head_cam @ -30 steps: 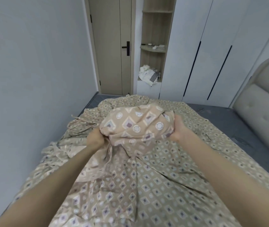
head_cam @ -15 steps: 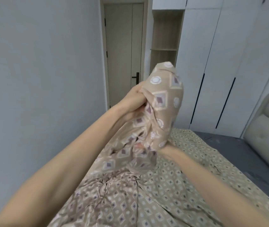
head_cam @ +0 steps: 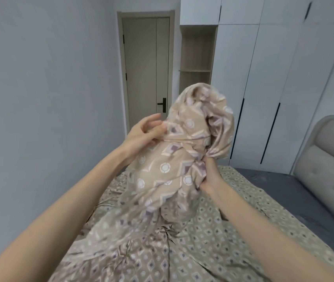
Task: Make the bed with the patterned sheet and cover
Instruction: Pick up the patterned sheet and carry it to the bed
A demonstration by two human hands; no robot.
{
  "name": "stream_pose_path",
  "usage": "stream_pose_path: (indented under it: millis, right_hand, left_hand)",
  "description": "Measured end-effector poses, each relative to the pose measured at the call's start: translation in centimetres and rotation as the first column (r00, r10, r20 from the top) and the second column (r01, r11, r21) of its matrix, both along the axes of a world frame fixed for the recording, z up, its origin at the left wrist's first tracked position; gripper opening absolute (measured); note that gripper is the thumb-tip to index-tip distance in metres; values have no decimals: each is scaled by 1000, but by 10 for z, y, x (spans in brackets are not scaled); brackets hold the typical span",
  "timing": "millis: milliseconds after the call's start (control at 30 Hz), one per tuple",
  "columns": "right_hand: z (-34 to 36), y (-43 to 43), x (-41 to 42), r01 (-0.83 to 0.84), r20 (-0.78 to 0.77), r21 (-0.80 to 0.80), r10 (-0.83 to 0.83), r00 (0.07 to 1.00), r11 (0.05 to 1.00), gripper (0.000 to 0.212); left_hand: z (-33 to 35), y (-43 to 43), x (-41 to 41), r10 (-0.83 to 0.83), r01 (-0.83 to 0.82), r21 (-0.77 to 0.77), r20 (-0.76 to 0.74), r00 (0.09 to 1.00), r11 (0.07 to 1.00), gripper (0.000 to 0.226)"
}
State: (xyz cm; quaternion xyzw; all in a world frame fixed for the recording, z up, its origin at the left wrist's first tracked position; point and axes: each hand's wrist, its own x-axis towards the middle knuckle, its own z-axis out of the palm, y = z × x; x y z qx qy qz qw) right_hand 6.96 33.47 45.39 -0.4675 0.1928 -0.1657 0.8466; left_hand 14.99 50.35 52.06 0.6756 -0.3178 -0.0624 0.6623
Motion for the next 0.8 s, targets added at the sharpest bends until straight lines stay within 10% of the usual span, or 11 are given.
stream_pose_path:
  millis: [200, 367, 633, 800]
  right_hand:
    - [48, -5, -4, 80, 165, 155, -106, 981, 985, 41]
    - [69, 3, -3, 103, 219, 194, -145, 965, 976, 39]
    - [48, -10, -2, 162, 225, 374, -259, 939, 913, 48]
    - [29, -46, -3, 99, 189, 464, -207, 960, 880, 42]
  left_hand:
    - [-59, 55, 24, -221, 236, 437, -87, 971, 868, 135]
    - [-85, 32, 32, -135, 73, 761, 19, 991, 644, 162]
    - [-125, -30, 13, -17, 77, 517, -120, 993, 853, 64]
    - [-121, -47, 13, 221, -85, 367, -345, 912, 926, 47]
